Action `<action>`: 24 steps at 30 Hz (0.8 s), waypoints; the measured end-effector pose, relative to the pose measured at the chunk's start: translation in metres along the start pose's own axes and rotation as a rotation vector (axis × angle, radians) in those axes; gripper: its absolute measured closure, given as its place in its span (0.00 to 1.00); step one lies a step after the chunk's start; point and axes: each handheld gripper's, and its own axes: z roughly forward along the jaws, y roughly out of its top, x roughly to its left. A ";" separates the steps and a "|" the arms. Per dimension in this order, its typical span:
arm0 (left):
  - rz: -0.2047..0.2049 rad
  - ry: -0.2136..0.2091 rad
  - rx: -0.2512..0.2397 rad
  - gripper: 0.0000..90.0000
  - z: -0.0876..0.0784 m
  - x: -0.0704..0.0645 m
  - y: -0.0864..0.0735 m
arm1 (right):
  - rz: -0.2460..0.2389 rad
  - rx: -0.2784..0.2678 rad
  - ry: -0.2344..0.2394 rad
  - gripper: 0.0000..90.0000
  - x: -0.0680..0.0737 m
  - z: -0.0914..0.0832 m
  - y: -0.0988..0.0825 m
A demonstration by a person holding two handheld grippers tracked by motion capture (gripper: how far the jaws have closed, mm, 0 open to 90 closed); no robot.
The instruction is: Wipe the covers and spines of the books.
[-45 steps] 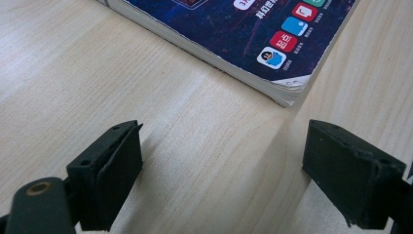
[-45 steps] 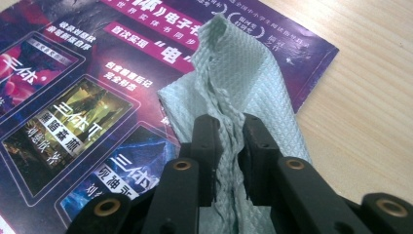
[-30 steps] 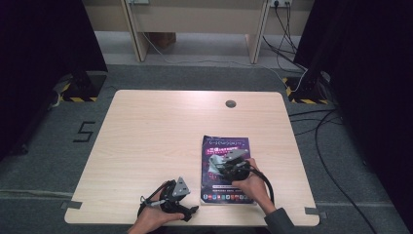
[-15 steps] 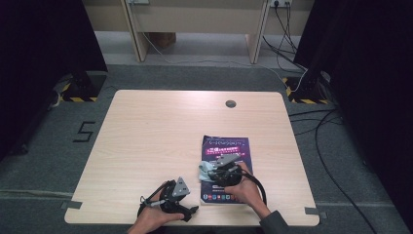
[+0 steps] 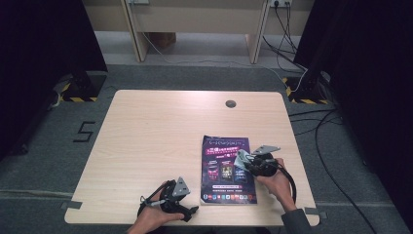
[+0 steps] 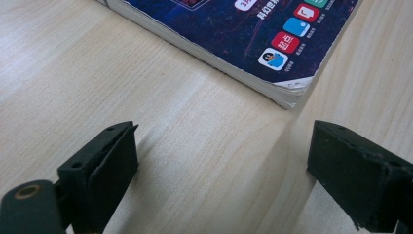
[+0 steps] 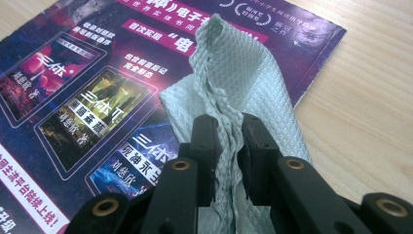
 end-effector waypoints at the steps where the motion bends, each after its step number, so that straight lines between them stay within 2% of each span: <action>1: 0.001 0.000 0.001 0.11 0.000 0.000 0.000 | 0.000 0.001 -0.004 0.86 0.001 0.000 0.000; 5: -0.001 0.000 0.000 0.11 0.000 0.000 0.000 | -0.050 0.016 -0.031 0.85 0.010 0.002 0.003; 8: 0.001 -0.001 0.002 0.11 0.000 0.000 0.001 | -0.075 0.018 -0.009 0.85 0.021 0.005 0.006; 11: 0.000 0.001 0.003 0.11 0.000 0.000 0.000 | -0.109 0.010 0.045 0.85 0.039 0.010 0.010; 14: 0.003 -0.002 0.005 0.11 0.000 0.000 0.000 | -0.169 0.011 0.100 0.85 0.064 0.015 0.016; 18: 0.004 -0.001 0.007 0.11 0.000 0.000 0.000 | -0.225 0.009 0.175 0.85 0.098 0.021 0.020; 20: 0.005 -0.001 0.007 0.11 0.000 0.000 0.000 | -0.252 0.008 0.197 0.85 0.111 0.022 0.021; 22: 0.005 0.000 0.006 0.11 0.000 0.000 0.000 | -0.275 0.013 0.206 0.84 0.119 0.022 0.022; 24: 0.004 0.000 0.008 0.11 0.000 0.000 0.000 | -0.286 0.010 0.207 0.85 0.119 0.023 0.022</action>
